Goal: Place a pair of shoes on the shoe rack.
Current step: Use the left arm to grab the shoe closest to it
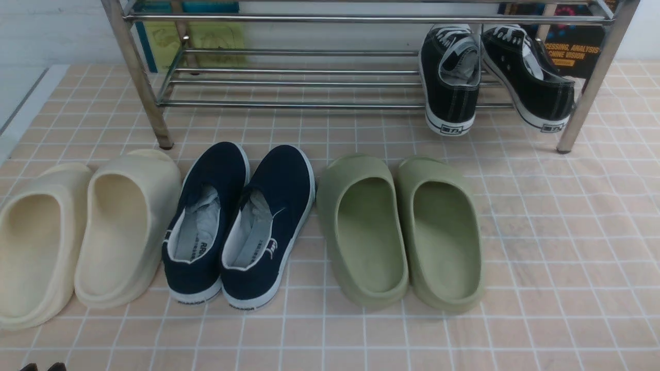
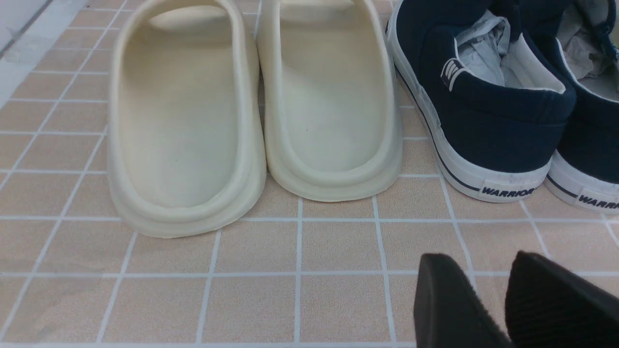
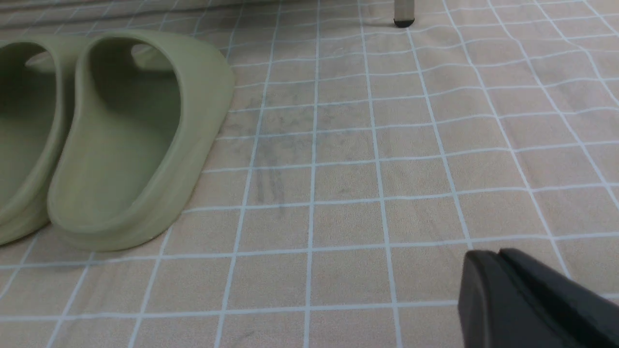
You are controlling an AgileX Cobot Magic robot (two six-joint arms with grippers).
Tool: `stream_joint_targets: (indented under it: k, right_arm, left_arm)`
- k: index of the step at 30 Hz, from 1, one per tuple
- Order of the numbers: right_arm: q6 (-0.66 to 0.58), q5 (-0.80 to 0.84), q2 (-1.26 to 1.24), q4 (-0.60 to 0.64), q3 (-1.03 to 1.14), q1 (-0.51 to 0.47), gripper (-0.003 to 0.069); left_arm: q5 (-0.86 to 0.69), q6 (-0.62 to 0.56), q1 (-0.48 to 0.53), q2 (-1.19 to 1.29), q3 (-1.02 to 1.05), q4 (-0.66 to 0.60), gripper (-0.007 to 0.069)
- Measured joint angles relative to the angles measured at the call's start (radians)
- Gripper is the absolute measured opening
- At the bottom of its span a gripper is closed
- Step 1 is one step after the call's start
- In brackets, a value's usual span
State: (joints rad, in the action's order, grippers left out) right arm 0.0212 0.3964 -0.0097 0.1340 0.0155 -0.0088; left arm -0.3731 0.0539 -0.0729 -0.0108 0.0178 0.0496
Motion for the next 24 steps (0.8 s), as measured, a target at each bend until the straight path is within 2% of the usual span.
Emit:
stream_joint_targets:
  k: [24]
  right_arm:
    - [0.000,0.000,0.000,0.000,0.000,0.000,0.0058]
  left_arm:
    - [0.000,0.000,0.000,0.000,0.000,0.000,0.0240]
